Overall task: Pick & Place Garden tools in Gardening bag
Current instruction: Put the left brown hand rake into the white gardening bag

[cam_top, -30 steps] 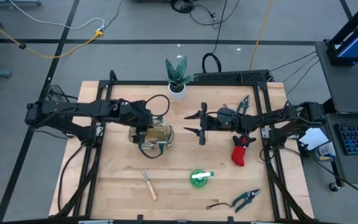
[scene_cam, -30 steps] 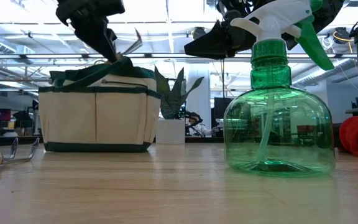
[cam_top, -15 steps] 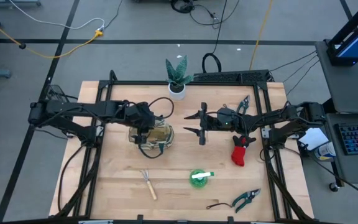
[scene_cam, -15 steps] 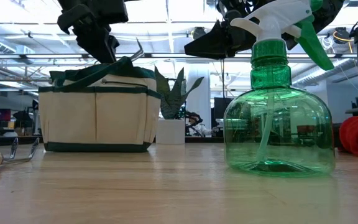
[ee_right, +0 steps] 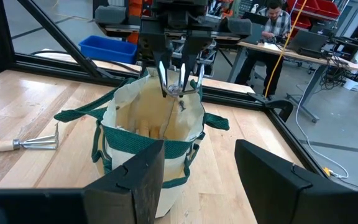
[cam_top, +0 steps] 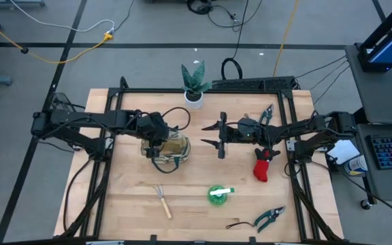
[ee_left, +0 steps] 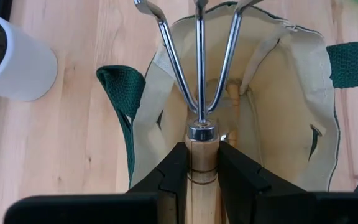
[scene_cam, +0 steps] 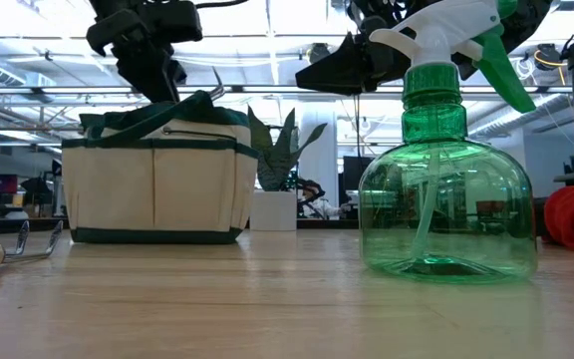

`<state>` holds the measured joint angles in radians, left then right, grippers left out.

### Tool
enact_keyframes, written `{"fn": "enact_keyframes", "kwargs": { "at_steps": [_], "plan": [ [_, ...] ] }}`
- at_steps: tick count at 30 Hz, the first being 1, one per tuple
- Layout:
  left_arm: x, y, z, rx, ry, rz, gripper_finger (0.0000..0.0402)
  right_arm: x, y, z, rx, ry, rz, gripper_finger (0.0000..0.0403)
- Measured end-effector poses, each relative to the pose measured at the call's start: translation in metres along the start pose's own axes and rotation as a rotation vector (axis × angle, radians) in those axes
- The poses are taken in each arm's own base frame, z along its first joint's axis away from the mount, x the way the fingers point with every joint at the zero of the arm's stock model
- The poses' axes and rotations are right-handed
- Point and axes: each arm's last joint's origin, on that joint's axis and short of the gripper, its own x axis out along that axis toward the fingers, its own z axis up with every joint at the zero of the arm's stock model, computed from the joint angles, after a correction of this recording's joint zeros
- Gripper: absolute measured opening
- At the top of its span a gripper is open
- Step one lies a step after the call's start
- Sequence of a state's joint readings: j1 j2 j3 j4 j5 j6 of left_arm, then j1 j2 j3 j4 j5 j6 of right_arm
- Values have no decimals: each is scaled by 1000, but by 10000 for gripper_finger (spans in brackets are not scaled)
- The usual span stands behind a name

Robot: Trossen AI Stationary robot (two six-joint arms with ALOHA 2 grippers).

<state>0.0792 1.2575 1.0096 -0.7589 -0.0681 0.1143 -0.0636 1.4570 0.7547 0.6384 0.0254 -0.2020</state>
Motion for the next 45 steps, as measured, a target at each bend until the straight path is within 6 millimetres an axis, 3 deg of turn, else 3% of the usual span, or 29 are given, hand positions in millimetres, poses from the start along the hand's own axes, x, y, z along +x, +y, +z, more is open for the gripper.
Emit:
{"fn": "enact_keyframes", "kwargs": {
  "at_steps": [45],
  "plan": [
    [70, -7, -8, 15, 307, -59, 72, 0, 0, 0, 6, 1, -3, 194]
  ]
}}
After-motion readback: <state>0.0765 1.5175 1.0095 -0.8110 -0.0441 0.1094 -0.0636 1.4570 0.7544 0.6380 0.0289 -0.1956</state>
